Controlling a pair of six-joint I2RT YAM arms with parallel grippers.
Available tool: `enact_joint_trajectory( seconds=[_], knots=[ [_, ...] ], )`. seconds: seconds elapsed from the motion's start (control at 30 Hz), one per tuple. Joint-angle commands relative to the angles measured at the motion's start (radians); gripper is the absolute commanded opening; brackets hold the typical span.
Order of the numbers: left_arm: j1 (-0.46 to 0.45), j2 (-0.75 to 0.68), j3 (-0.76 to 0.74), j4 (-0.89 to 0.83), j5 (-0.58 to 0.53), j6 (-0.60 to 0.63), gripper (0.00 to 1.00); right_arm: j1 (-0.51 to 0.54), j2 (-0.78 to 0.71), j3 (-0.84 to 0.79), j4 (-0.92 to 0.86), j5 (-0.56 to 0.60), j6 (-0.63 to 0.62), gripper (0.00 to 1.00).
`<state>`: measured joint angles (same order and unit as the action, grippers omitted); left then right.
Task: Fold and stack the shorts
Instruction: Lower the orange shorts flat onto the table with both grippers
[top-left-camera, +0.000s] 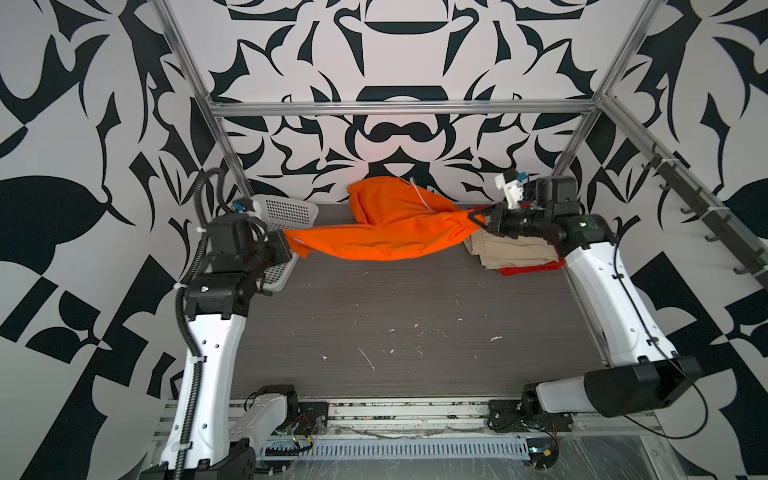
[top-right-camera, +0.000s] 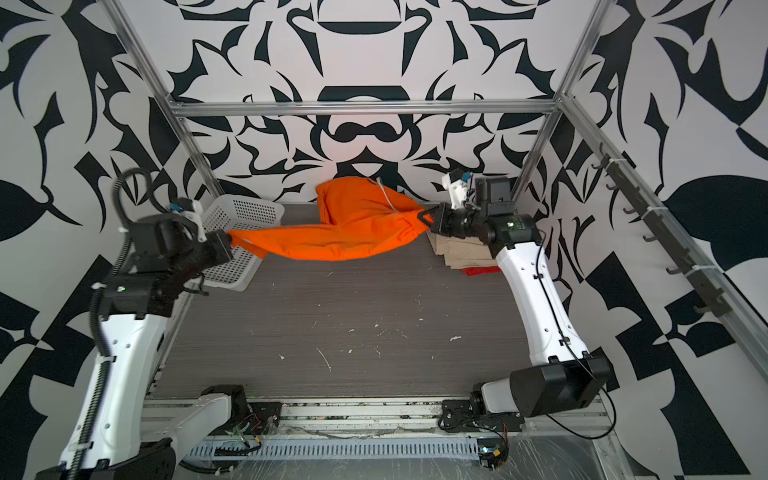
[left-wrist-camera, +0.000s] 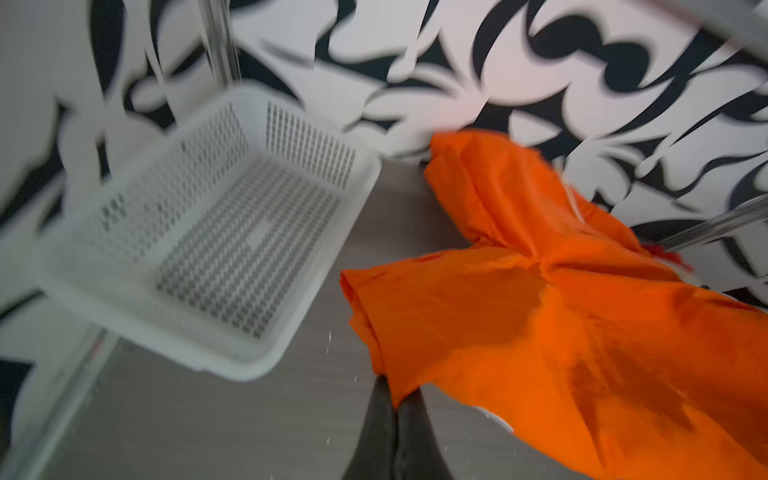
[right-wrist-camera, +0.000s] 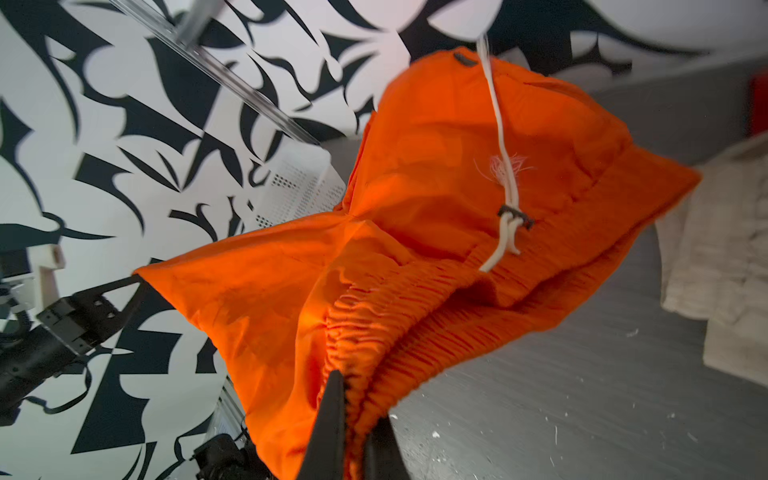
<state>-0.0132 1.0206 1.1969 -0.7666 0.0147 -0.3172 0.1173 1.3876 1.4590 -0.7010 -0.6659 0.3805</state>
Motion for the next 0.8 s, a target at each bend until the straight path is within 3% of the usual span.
enact_joint_trajectory(
  seconds=[0.0, 0.17, 0.4, 0.43, 0.47, 0.57, 0.63, 0.77],
  knots=[
    [0.001, 0.0, -0.204, -0.043, 0.009, -0.106, 0.0, -0.005, -0.022, -0.227, 0.042, 0.018, -0.013, 0.0],
    [0.001, 0.005, -0.316, -0.178, 0.034, -0.201, 0.0, -0.005, -0.104, -0.448, -0.036, 0.056, 0.015, 0.0],
    [-0.015, -0.005, -0.321, -0.382, 0.007, -0.31, 0.0, -0.003, -0.198, -0.633, -0.195, 0.144, 0.068, 0.0],
    [-0.017, -0.016, -0.326, -0.399, 0.014, -0.333, 0.03, 0.0, -0.213, -0.662, -0.205, 0.155, 0.081, 0.0],
    [-0.017, -0.028, -0.335, -0.415, 0.019, -0.346, 0.15, 0.005, -0.226, -0.688, -0.215, 0.161, 0.092, 0.04],
    [-0.018, -0.07, -0.359, -0.468, 0.061, -0.369, 0.58, 0.008, -0.257, -0.681, -0.302, 0.174, 0.089, 0.43],
    [-0.019, -0.119, -0.347, -0.481, 0.092, -0.389, 0.68, 0.009, -0.289, -0.604, -0.371, 0.244, 0.076, 0.56],
    [-0.018, -0.181, -0.293, -0.429, 0.162, -0.425, 0.71, 0.012, -0.293, -0.388, -0.466, 0.377, 0.036, 0.57]
  ],
)
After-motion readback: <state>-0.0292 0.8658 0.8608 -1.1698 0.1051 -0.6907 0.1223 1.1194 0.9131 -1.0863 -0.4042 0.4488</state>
